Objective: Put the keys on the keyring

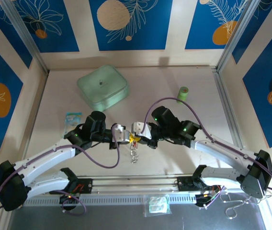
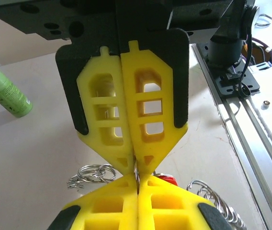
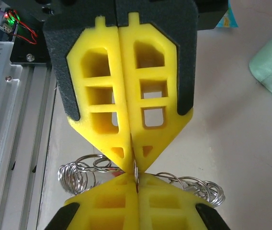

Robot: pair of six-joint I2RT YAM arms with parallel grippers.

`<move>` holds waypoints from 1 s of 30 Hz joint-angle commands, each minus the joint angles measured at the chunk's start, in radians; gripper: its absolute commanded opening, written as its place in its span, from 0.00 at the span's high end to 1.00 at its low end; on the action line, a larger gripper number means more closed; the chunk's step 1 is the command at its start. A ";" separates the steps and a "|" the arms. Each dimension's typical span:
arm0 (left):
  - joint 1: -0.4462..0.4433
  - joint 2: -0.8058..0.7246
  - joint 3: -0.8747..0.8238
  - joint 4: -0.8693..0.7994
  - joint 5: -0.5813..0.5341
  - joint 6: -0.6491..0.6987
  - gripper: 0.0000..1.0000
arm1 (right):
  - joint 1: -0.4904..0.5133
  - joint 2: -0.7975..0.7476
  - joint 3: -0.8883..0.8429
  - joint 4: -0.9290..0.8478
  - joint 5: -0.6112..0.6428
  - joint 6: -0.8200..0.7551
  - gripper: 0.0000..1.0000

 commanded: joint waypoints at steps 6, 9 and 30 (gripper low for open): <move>-0.009 -0.055 -0.119 0.290 0.021 -0.190 1.00 | -0.087 -0.185 -0.181 0.292 -0.175 0.171 0.65; -0.008 -0.065 -0.162 0.377 0.018 -0.252 1.00 | -0.098 -0.223 -0.259 0.381 -0.185 0.232 0.64; -0.008 -0.016 -0.205 0.549 0.061 -0.367 1.00 | -0.096 -0.184 -0.322 0.487 -0.163 0.277 0.75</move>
